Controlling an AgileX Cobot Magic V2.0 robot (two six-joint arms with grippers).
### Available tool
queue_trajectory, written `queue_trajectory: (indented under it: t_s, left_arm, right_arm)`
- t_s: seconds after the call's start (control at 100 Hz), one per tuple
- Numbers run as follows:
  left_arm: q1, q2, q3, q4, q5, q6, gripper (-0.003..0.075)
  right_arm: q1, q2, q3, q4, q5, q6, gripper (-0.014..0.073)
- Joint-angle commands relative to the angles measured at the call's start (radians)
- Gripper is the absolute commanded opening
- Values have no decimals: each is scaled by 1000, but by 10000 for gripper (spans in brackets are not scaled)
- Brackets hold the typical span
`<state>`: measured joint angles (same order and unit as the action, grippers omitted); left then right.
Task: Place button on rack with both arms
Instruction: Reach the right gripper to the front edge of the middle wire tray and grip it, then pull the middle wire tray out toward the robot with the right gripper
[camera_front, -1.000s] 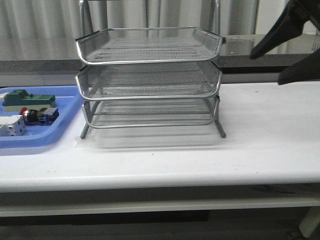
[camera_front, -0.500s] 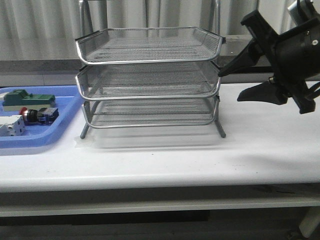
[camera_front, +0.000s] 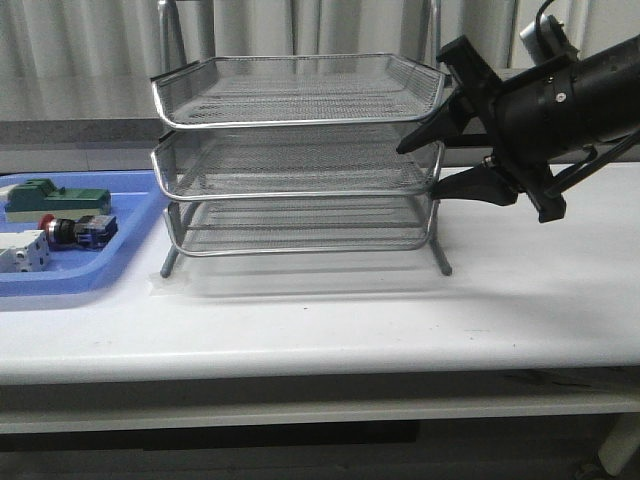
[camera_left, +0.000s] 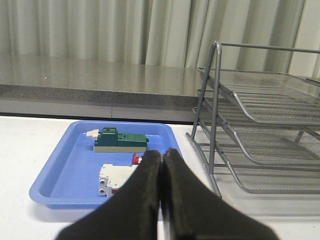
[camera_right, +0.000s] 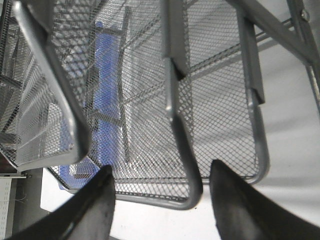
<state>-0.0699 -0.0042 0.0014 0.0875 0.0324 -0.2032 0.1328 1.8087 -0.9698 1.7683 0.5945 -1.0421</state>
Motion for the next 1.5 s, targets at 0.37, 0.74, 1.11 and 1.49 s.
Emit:
queue_trajectory:
  t_s: [0.37, 0.74, 1.11, 1.49]
  left_arm:
    - [2, -35, 47, -9, -79, -11, -20]
    - [2, -35, 47, -9, -79, -11, -20]
    - [2, -35, 47, -9, -79, -11, -20]
    - [2, -35, 47, -9, -79, -11, -20]
  right_arm:
    - [3, 23, -74, 60, 63, -18, 315]
    - [5, 23, -74, 39, 64, -17, 15]
    - [8, 22, -18, -83, 148, -16, 15]
    - [8, -64, 178, -90, 188, -88, 15]
